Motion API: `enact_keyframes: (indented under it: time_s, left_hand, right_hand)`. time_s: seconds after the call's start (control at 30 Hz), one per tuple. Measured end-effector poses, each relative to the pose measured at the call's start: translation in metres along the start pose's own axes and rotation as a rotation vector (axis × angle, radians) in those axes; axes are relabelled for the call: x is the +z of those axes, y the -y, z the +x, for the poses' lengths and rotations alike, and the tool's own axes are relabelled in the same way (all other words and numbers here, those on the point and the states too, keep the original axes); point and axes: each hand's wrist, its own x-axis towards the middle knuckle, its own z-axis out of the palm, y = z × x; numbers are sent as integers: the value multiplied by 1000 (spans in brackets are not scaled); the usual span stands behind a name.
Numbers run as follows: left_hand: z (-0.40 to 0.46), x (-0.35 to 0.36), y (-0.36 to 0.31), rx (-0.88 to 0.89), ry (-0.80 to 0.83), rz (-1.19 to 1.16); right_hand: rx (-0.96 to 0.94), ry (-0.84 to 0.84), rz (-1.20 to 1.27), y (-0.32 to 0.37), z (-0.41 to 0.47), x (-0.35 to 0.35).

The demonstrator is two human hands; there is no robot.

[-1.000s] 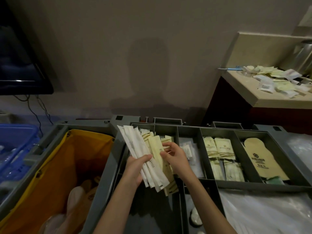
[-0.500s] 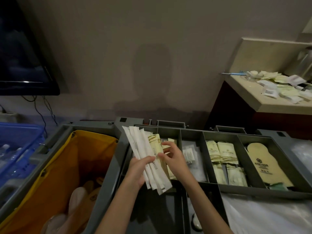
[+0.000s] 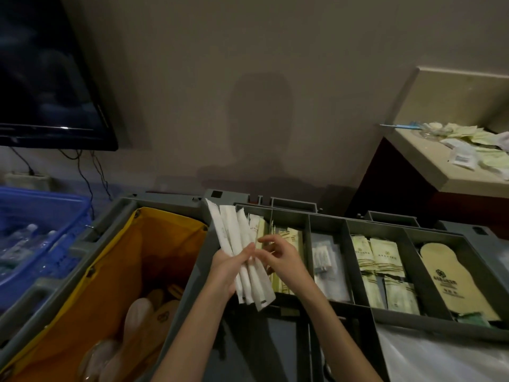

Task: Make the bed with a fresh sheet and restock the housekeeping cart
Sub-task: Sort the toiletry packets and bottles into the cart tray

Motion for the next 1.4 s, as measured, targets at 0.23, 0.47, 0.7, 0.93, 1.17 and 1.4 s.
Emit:
enact_keyframes:
  time_s: [0.23, 0.47, 0.7, 0.93, 1.17, 1.4]
  left_hand:
    - [3, -24, -8, 7, 14, 42]
    - [5, -47, -18, 4, 63, -184]
    - [9, -56, -21, 7, 55, -242]
    - [11, -51, -8, -19, 30, -152]
    - [13, -52, -7, -25, 6, -148]
    - [14, -54, -8, -6, -6, -86]
  right_hand:
    - [38, 97, -13, 10, 0, 20]
    - [3, -99, 42, -8, 18, 29]
    - [49, -175, -276, -24, 41, 25]
    - [129, -247, -768, -29, 51, 26]
    - [211, -269, -933, -26, 64, 35]
    - [188, -383, -619, -21, 60, 29]
